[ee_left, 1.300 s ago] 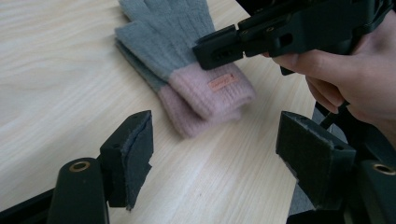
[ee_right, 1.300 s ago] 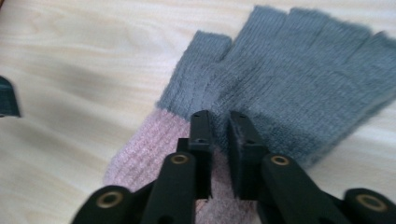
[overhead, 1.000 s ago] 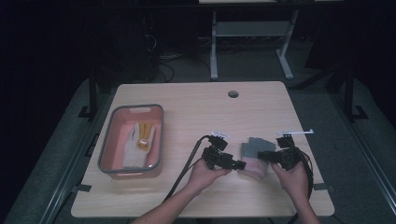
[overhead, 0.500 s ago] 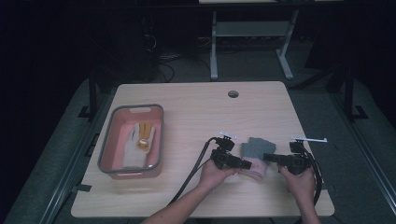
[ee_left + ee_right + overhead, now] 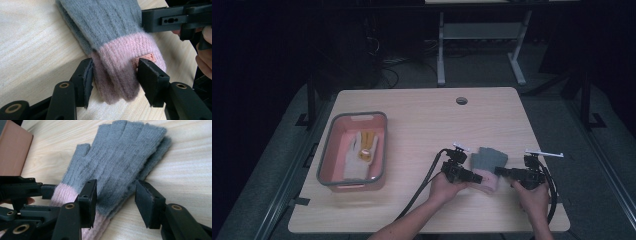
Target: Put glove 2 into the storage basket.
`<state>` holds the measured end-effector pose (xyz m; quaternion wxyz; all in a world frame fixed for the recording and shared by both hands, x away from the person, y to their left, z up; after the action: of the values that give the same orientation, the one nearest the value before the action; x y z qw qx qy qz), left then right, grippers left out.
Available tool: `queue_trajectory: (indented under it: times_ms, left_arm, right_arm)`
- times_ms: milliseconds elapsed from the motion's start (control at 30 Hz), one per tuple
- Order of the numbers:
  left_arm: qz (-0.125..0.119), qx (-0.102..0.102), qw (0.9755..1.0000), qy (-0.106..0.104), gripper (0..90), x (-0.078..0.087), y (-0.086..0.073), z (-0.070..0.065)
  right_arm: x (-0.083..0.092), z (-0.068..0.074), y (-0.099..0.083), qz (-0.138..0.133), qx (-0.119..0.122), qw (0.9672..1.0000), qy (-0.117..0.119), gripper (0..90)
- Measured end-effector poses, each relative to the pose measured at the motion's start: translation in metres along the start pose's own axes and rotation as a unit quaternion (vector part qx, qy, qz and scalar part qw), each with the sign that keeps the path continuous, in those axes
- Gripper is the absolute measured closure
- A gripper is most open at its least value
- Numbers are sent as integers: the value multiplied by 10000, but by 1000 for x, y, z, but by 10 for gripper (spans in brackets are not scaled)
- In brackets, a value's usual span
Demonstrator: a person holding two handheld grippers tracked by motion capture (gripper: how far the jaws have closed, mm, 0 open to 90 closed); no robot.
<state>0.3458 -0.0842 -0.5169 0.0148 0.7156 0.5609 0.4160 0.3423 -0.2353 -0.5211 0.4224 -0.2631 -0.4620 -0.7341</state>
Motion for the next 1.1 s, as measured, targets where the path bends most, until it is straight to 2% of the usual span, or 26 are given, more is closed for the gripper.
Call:
queue_trajectory:
  times_ms: [200,433,500,800,933,1100]
  left_arm:
    - [44,-47,10000,-20,499,0,-1,1]
    - [9,11,9999,-144,525,0,-1,2]
    - [20,21,9998,-201,537,0,-1,2]
    - [-67,311,9980,-548,600,0,0,6]
    - [-203,605,9945,-832,631,2,1,10]
    - [-233,571,9941,-892,644,4,1,10]
  right_arm:
    - [-3,-1,-1,42,-141,9998,100,534]
    - [-4,-2,-4,65,-524,9975,460,598]
    - [-5,-3,-4,71,-539,9973,490,608]
    - [-11,2,-4,123,-720,9955,608,733]
    - [-10,4,-3,95,-751,9945,720,782]
    - [-5,8,-1,54,-670,9947,773,791]
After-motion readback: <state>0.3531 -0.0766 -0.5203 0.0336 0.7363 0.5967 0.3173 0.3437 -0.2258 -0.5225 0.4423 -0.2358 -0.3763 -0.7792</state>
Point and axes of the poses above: each handheld gripper's, and its own axes: x roughly backward along the jaws, y roughly out of its top, z roughly to its left, the point moved 8 cm from there along -x, roughly forward along the jaws, and after that the axes turned 12 degrees about -y, right-handed, at the moved point
